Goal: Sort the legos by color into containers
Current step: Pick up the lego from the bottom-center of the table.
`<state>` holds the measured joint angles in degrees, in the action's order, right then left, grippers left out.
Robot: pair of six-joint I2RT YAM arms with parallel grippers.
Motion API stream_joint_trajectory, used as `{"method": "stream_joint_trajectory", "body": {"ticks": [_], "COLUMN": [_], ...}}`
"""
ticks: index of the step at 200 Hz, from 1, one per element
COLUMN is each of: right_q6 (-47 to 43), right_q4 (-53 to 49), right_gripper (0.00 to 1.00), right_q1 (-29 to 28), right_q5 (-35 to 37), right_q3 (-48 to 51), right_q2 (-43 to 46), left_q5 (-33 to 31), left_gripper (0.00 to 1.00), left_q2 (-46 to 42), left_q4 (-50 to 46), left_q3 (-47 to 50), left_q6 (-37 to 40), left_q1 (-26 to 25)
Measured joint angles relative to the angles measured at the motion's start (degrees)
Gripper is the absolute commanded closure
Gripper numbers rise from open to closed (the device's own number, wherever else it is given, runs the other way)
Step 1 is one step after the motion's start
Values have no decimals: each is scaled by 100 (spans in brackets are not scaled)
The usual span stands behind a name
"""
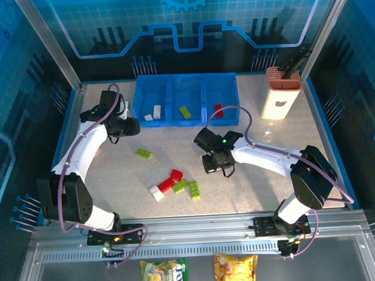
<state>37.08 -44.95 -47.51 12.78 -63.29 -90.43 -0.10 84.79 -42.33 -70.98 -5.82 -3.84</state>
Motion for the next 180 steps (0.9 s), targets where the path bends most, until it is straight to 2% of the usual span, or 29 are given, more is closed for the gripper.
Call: {"method": "stream_joint_trajectory", "body": {"ticks": [99,133,180], "right_q6": [46,15,-297], "right_q4": [0,9,9], "right_gripper": [53,52,50], "right_q1": [-201,-269,-870], "right_q5": [-22,-83,-118], "right_q3": [-96,-544,-1539], "right_q2": [-487,-848,-1434], "left_q5": [155,199,249], "left_gripper": [51,51,51], "left_q2": [-15,-15,-15], "left_q4": [374,396,411], "left_q3": [140,140,140], "left_q6": [-2,-2,-4], "left_q1": [31,31,46]}}
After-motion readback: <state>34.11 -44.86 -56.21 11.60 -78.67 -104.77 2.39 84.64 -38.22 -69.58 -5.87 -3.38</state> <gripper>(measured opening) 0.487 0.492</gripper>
